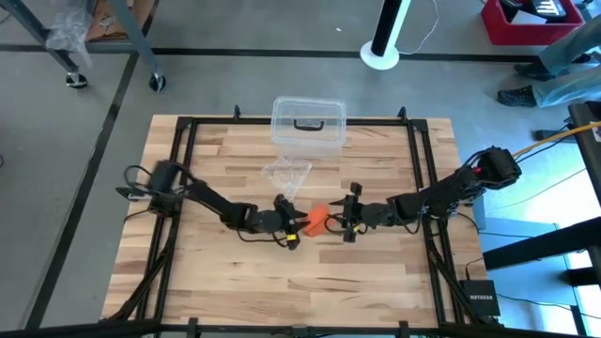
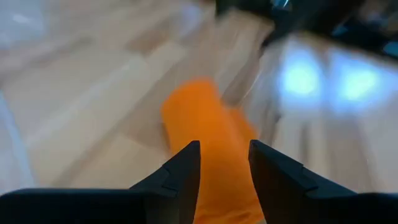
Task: Roll bandage
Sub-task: Roll the orange bandage, then open the zip bag
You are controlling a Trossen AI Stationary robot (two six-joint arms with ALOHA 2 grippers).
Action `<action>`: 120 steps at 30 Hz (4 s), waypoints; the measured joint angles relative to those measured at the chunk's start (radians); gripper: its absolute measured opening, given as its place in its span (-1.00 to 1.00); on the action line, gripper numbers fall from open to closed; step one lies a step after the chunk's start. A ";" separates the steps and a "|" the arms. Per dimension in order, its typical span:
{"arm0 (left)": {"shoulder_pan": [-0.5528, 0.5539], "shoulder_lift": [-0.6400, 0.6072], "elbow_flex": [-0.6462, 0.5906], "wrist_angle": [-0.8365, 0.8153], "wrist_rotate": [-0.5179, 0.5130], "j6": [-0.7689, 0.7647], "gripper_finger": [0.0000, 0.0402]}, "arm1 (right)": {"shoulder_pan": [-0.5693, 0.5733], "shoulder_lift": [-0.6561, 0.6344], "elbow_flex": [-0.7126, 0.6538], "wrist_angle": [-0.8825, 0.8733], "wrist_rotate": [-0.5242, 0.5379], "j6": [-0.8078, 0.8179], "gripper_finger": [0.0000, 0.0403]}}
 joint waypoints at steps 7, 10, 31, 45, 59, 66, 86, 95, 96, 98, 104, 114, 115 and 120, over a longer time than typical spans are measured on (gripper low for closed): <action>-0.021 0.142 0.120 0.012 0.000 -0.030 -0.36 | 0.000 0.000 0.000 -0.009 -0.038 0.024 -0.17; -0.037 0.156 0.151 0.008 0.022 -0.012 -0.36 | 0.000 0.000 0.000 -0.007 -0.082 0.025 -0.17; -0.130 0.024 0.216 -0.106 0.025 0.307 -0.36 | 0.002 0.195 0.021 0.016 -0.159 0.021 -0.17; -0.082 0.055 0.214 -0.335 -0.063 0.128 -0.36 | 0.001 0.123 0.086 -0.178 -0.316 0.045 -0.17; -0.094 -0.172 0.221 -0.523 -0.071 0.258 -0.36 | 0.001 -0.009 0.141 -0.379 -0.364 0.124 -0.17; -0.080 -0.390 0.221 -0.823 -0.133 0.202 -0.36 | 0.001 -0.008 0.139 -0.389 -0.331 0.124 -0.17; 0.261 -0.082 0.149 -0.700 -0.023 0.065 -0.35 | 0.000 -0.008 0.138 -0.390 -0.294 0.124 -0.17; 0.208 -0.020 0.158 -0.833 0.078 0.055 -0.38 | 0.000 -0.008 0.138 -0.420 -0.294 0.129 -0.17; 0.193 -0.031 0.158 -0.873 0.082 0.068 -0.40 | 0.000 -0.008 0.138 -0.418 -0.294 0.129 -0.17; 0.163 -0.059 0.157 -0.948 0.097 0.110 -0.45 | 0.000 -0.008 0.138 -0.418 -0.295 0.130 -0.17; 0.069 -0.215 0.146 -1.111 0.145 0.182 -0.55 | 0.000 -0.008 0.138 -0.406 -0.294 0.131 -0.17; 0.037 -0.302 0.147 -1.044 0.099 0.019 -0.23 | 0.000 -0.008 0.138 -0.403 -0.291 0.151 -0.17; 0.037 -0.288 0.148 -1.027 0.099 0.012 -0.18 | 0.000 -0.008 0.138 -0.405 -0.291 0.152 -0.17; 0.020 -0.168 0.146 -0.970 0.101 0.020 -0.07 | 0.000 -0.008 0.138 -0.409 -0.287 0.152 -0.17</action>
